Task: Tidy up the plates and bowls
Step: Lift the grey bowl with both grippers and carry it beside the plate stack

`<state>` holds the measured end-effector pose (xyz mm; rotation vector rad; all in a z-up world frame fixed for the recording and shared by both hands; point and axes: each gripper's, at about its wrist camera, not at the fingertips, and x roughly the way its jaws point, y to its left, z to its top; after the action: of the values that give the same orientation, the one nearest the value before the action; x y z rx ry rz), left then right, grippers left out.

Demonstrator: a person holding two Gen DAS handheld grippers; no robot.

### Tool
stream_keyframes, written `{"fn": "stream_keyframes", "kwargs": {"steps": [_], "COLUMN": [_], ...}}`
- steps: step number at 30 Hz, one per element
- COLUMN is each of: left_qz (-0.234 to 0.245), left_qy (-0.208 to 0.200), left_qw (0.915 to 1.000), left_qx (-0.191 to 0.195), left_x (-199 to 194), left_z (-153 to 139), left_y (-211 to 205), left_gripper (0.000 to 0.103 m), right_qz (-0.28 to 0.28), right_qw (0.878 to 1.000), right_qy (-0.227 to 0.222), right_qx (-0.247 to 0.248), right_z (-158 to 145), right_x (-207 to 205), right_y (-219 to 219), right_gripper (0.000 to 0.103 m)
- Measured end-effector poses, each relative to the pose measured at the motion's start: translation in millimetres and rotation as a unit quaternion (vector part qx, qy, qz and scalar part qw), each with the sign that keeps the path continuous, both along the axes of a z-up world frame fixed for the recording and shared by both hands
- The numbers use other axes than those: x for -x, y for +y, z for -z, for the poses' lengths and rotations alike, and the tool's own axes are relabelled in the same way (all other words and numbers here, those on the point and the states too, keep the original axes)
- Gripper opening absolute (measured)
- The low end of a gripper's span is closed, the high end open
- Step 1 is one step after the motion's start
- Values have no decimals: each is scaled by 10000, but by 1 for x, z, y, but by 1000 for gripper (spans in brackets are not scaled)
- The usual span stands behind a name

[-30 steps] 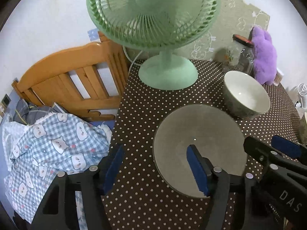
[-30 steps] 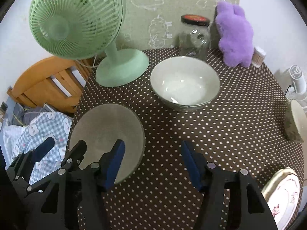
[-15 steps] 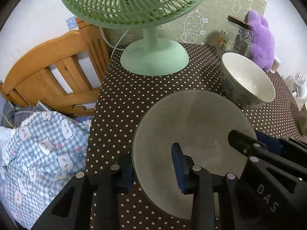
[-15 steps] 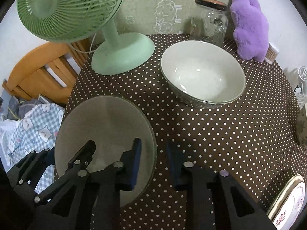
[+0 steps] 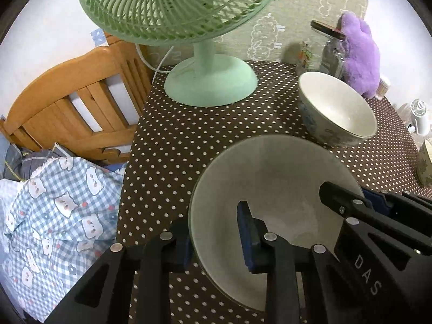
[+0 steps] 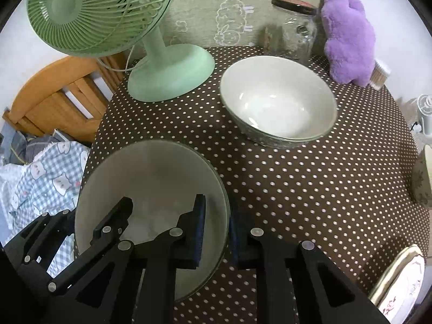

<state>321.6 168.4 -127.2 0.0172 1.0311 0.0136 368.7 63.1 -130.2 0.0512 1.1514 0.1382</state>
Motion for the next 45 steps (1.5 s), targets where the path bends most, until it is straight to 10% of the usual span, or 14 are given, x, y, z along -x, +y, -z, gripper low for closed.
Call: {"fn": "stream_keyframes", "kwargs": {"steps": [45], "left_qz": [-161], "left_qy": [445], "left_qw": [9987], "left_qx": [-206], "left_x": [131], "left_z": [0], "left_y": [-138], "left_gripper": [26], "right_qz": [99], "right_qw": [9990], "right_qy": [417], "right_qx": [-84], "right_z": [2], "right_x": [146], "right_y": [-147], "right_gripper": [19]}}
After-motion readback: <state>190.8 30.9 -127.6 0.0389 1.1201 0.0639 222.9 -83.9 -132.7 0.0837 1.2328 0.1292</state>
